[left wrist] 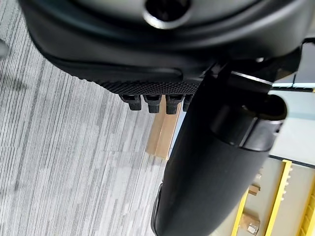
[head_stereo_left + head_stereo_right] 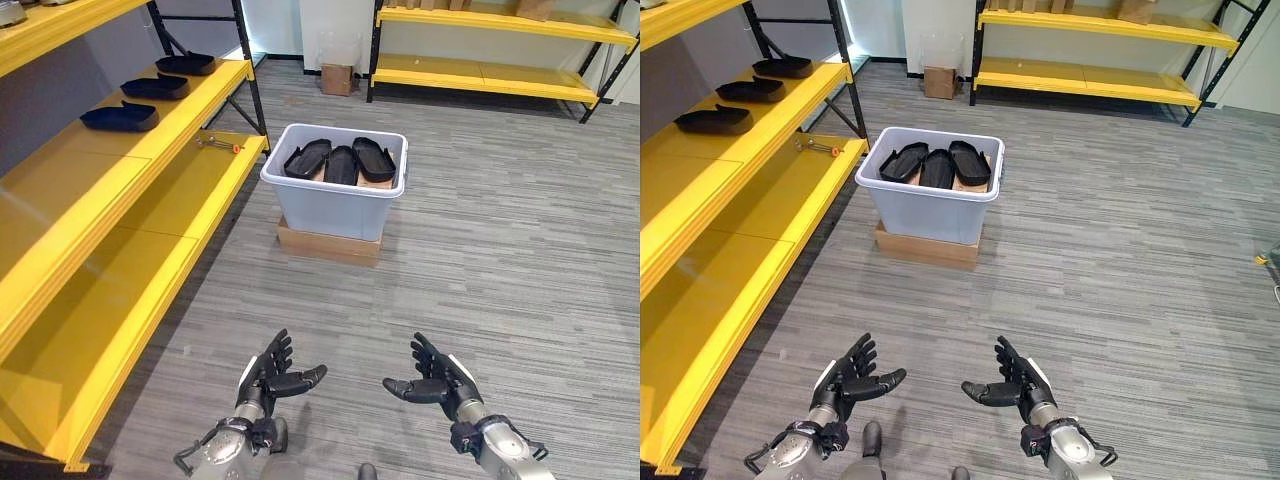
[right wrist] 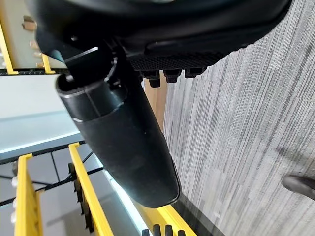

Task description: Move parts from the plastic box to the shelf.

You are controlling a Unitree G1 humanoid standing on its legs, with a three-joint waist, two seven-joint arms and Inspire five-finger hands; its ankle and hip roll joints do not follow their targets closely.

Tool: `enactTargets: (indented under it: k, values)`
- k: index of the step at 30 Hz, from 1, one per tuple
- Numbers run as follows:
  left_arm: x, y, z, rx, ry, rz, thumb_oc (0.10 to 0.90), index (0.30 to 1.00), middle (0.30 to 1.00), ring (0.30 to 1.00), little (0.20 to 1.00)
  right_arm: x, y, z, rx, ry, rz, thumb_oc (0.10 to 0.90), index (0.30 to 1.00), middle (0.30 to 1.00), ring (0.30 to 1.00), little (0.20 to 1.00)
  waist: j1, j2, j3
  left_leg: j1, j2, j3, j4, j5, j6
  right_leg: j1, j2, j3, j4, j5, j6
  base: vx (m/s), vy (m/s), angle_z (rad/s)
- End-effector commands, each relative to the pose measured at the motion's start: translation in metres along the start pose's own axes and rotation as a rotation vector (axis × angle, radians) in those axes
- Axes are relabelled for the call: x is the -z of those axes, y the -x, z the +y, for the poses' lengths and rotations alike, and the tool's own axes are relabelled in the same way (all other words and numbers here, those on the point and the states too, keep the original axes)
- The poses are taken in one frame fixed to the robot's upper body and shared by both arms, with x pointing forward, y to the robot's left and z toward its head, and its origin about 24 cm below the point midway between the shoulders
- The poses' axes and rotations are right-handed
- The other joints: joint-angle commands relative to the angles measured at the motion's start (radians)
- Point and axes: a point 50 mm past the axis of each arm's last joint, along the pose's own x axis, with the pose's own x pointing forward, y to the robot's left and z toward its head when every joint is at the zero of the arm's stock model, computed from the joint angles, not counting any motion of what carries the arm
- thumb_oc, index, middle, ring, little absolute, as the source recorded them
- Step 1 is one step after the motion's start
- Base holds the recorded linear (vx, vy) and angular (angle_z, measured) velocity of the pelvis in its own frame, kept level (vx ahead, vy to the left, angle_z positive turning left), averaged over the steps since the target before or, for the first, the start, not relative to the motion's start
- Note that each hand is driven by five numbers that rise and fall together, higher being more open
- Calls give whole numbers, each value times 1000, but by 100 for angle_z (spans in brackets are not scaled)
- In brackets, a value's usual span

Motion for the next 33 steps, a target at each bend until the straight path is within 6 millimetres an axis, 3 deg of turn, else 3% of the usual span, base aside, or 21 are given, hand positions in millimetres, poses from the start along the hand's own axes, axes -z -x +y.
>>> enactTargets:
  k: [1, 7, 13, 17, 19, 21, 22, 23, 25, 26, 27, 29, 31, 32, 33]
  values:
    - [-43, -5, 0, 28, 5, -213, 900, 1000, 1000, 1000, 1000, -33, -3, 5, -42, -1, -185, 900, 1000, 1000, 1000, 1000, 21, -7, -39, 13, 11, -18, -23, 112, -35, 14, -48, -3, 80, -160, 73, 181, 166, -45]
    - [-47, -5, 1, 45, -13, -223, 900, 1000, 1000, 1000, 1000, -29, -1, 9, -52, -23, -178, 900, 1000, 1000, 1000, 1000, 17, -22, -55, 2, -19, -7, 35, 66, -18, 36, -126, 0, 79, -151, 115, 166, 203, -12]
    - [-57, -6, 3, 49, -44, -252, 900, 1000, 1000, 1000, 1000, -37, -5, 15, -72, -19, -210, 900, 1000, 1000, 1000, 1000, 18, -42, -86, -21, -110, 27, 142, -53, 51, 15, -253, 5, 102, -104, 186, 146, 259, 2]
    - [-63, -7, 4, 48, -65, -267, 900, 1000, 1000, 1000, 1000, -44, -11, 26, -112, -13, -232, 900, 1000, 1000, 1000, 1000, 23, -46, -98, -15, -168, 32, 180, -119, 98, -47, -312, 32, 210, -39, 204, 133, 285, -12]
    - [-66, -9, 3, 50, -78, -274, 900, 1000, 1000, 1000, 1000, -43, -12, 29, -123, -18, -227, 900, 1000, 1000, 1000, 1000, 13, -44, -83, 2, -206, 20, 200, -146, 127, -115, -313, 66, 358, 61, 184, 105, 291, -6]
    - [-70, -11, 3, 51, -92, -286, 900, 1000, 1000, 1000, 1000, -43, -12, 32, -133, -23, -230, 900, 1000, 1000, 1000, 1000, -6, -22, -56, 31, -223, 7, 201, -157, 149, -203, -287, 91, 519, 146, 159, 74, 251, 15]
    - [-71, -11, 3, 50, -92, -287, 900, 1000, 1000, 1000, 1000, -44, -12, 32, -134, -23, -231, 900, 1000, 1000, 1000, 1000, -6, -23, -55, 30, -224, 8, 202, -158, 149, -205, -288, 92, 524, 144, 160, 165, 317, 25]
    - [-73, -12, 3, 52, -108, -288, 900, 1000, 1000, 1000, 1000, -42, -12, 35, -139, -34, -227, 900, 1000, 1000, 1000, 1000, -22, 4, -32, 71, -225, -5, 187, -165, 167, -268, -253, 68, 642, 112, 140, 205, 276, 45]
    - [-71, -12, 4, 53, -116, -280, 900, 1000, 1000, 1000, 1000, -39, -11, 34, -137, -42, -216, 900, 1000, 1000, 1000, 1000, -45, 19, -26, 125, -226, -15, 156, -177, 174, -355, -207, 38, 690, 27, 127, 297, 255, 36]
    - [-69, -12, 4, 51, -111, -273, 900, 1000, 1000, 1000, 1000, -38, -10, 34, -139, -55, -215, 900, 1000, 1000, 1000, 1000, -62, 22, -23, 155, -229, -28, 138, -180, 171, -397, -150, 23, 652, -31, 116, 299, 117, 0]
    - [-69, -12, 4, 54, -109, -271, 900, 1000, 1000, 1000, 1000, -38, -9, 33, -137, -66, -214, 900, 1000, 1000, 1000, 1000, -72, 19, -18, 176, -235, -38, 129, -184, 169, -418, -127, 13, 612, -38, 118, 430, 40, -2]
    - [-67, -13, 3, 58, -100, -268, 900, 1000, 1000, 1000, 1000, -37, -8, 28, -123, -71, -210, 900, 1000, 1000, 1000, 1000, -95, -9, -14, 240, -261, -51, 101, -215, 154, -439, -139, -22, 291, 17, 141, 455, -53, 20]
    - [-68, -14, 3, 57, -97, -271, 900, 1000, 1000, 1000, 1000, -37, -9, 27, -117, -66, -208, 900, 1000, 1000, 1000, 1000, -99, -4, -7, 267, -253, -55, 91, -226, 146, -426, -150, -28, 204, 47, 154, 325, -71, 32]
    - [-67, -14, 2, 56, -90, -270, 900, 1000, 1000, 1000, 1000, -37, -10, 27, -116, -51, -204, 900, 1000, 1000, 1000, 1000, -108, -11, -6, 306, -248, -63, 97, -263, 130, -465, -184, -12, 102, 90, 182, 280, -68, 30]
    - [-66, -14, 2, 56, -89, -270, 900, 1000, 1000, 1000, 1000, -38, -10, 26, -116, -50, -204, 900, 1000, 1000, 1000, 1000, -108, -7, -1, 312, -243, -62, 98, -267, 130, -457, -179, -14, 97, 91, 181, 395, -107, 20]
